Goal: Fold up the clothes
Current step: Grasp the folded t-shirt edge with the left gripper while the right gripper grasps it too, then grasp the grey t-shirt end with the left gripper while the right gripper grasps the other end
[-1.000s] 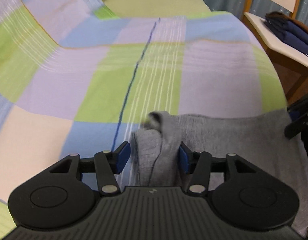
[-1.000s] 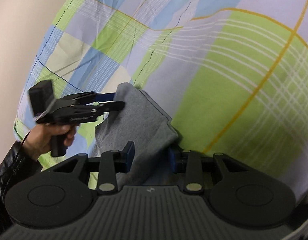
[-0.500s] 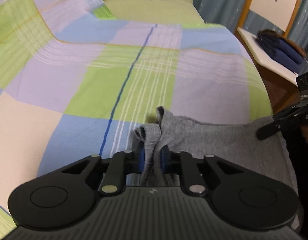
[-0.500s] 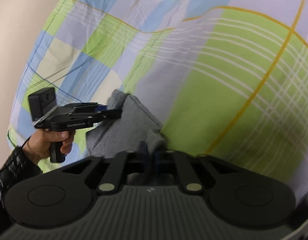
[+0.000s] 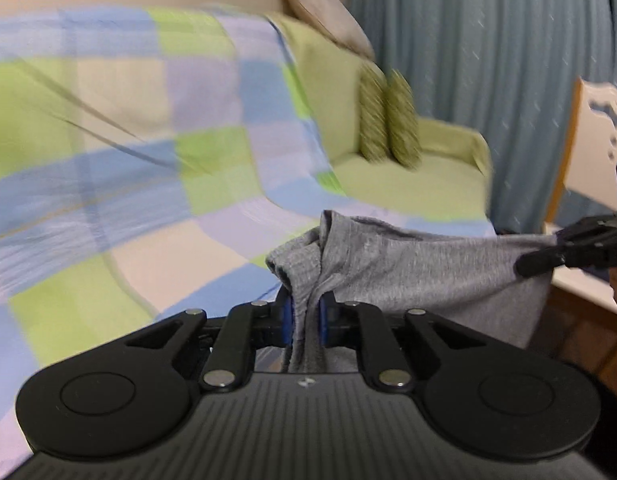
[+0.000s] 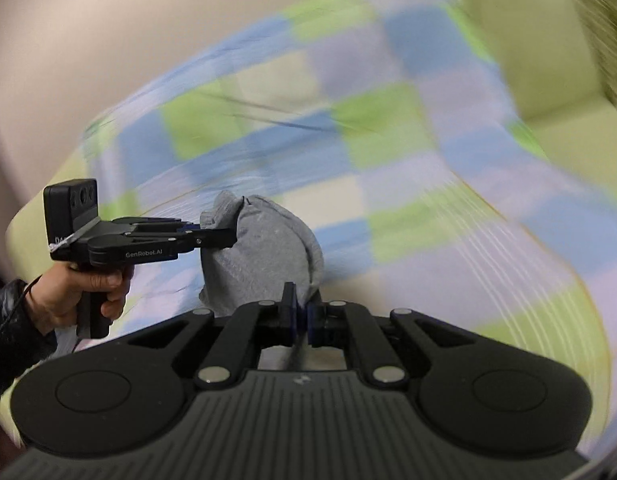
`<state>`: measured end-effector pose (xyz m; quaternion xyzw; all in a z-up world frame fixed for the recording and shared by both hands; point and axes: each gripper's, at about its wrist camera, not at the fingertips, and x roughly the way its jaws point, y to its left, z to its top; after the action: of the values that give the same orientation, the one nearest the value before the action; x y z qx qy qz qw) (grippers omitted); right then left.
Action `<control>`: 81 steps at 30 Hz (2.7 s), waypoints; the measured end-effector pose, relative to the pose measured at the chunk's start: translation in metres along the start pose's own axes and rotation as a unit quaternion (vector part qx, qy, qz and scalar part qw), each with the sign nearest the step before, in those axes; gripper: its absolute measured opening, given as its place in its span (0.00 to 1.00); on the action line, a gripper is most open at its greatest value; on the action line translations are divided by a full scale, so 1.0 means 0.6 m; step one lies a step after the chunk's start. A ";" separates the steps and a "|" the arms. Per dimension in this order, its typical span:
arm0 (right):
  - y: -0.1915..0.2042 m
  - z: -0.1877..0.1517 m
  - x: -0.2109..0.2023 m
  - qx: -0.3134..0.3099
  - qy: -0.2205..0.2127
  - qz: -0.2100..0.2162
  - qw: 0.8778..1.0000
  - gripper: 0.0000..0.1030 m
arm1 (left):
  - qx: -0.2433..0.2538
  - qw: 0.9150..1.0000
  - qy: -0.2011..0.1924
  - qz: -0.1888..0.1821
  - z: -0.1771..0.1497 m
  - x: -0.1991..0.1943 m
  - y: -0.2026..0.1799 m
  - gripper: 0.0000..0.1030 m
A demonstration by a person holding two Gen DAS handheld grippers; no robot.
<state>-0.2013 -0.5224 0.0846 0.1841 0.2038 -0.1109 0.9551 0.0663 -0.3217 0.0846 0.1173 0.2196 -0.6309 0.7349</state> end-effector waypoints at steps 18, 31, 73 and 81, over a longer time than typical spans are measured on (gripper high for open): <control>-0.073 0.010 0.317 -0.027 0.198 0.102 0.974 0.04 | -0.232 0.961 0.139 0.056 -0.184 0.061 0.170 0.15; -0.159 -0.033 0.335 0.004 0.182 0.027 0.983 0.12 | -0.280 0.949 0.101 0.100 -0.209 0.037 0.199 0.40; 0.076 -0.171 0.101 -0.313 0.142 0.010 0.939 0.20 | 0.220 0.962 0.154 0.041 -0.204 -0.030 -0.056 0.03; 0.131 -0.192 0.145 -0.369 0.141 0.044 0.918 0.33 | 0.198 0.971 0.132 0.030 -0.182 -0.048 -0.040 0.03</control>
<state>-0.1409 -0.4172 -0.0263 -0.1588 0.3545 0.0411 0.9205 0.0203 -0.2514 0.0049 0.3488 0.1820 -0.6186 0.6802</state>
